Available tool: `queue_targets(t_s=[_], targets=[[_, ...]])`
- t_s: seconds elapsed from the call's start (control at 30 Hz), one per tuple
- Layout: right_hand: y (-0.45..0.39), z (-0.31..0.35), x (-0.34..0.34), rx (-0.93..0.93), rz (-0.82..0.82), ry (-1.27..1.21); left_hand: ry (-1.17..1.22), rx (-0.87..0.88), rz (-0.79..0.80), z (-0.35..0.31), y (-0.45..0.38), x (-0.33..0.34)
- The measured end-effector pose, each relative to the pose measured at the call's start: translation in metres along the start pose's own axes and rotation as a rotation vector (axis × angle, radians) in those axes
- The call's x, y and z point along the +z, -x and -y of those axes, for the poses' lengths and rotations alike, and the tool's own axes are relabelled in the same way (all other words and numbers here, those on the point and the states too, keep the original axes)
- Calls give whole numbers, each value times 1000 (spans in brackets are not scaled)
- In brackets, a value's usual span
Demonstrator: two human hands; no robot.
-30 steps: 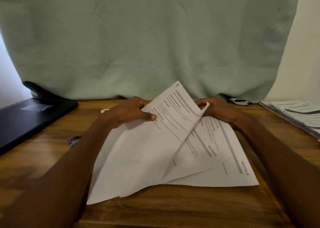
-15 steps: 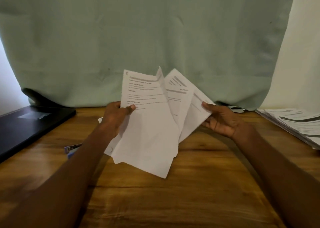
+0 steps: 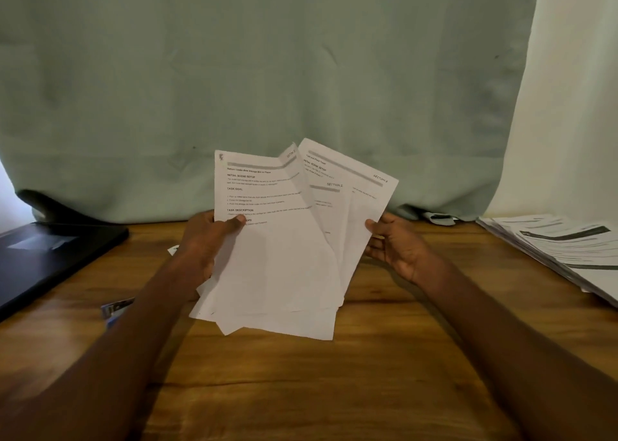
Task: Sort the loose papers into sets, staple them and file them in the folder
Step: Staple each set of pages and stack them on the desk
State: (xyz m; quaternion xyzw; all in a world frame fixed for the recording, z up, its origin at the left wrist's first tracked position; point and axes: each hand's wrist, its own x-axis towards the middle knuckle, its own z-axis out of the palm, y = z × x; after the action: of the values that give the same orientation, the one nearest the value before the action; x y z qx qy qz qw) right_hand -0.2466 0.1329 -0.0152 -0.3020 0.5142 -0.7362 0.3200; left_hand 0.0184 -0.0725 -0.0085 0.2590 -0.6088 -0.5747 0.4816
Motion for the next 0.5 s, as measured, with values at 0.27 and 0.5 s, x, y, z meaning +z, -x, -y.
queue_targets(t_s=[0.27, 0.5], targets=[[3, 4, -1, -31, 2, 103, 42, 26, 27, -12, 1, -9], [6, 4, 4, -64, 39, 153, 63, 35, -1, -13, 1, -7]])
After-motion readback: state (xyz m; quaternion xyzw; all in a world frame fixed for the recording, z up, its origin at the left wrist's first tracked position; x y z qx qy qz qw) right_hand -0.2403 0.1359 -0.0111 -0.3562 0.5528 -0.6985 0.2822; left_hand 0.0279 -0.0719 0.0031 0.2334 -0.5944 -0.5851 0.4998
